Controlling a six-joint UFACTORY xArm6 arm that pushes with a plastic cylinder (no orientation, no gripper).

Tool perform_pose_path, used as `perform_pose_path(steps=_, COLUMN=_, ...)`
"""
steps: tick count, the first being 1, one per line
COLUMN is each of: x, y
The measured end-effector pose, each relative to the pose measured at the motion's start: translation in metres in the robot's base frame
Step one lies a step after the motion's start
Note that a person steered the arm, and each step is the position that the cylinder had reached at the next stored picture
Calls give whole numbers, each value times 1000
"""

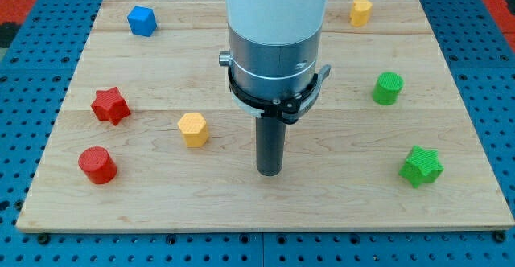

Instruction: Push the yellow hexagon diagonal to the red circle

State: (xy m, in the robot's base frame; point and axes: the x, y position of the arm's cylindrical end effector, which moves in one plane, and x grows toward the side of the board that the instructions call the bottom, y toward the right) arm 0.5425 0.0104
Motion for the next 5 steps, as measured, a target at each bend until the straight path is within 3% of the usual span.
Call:
perform_pose_path(steps=1, x=1, y=-3)
perform_pose_path(steps=2, x=47, y=-39)
perform_pose_path(steps=3, x=4, y=-151)
perform_pose_path(steps=4, x=-45, y=-148)
perform_pose_path(steps=5, x=-45, y=-64)
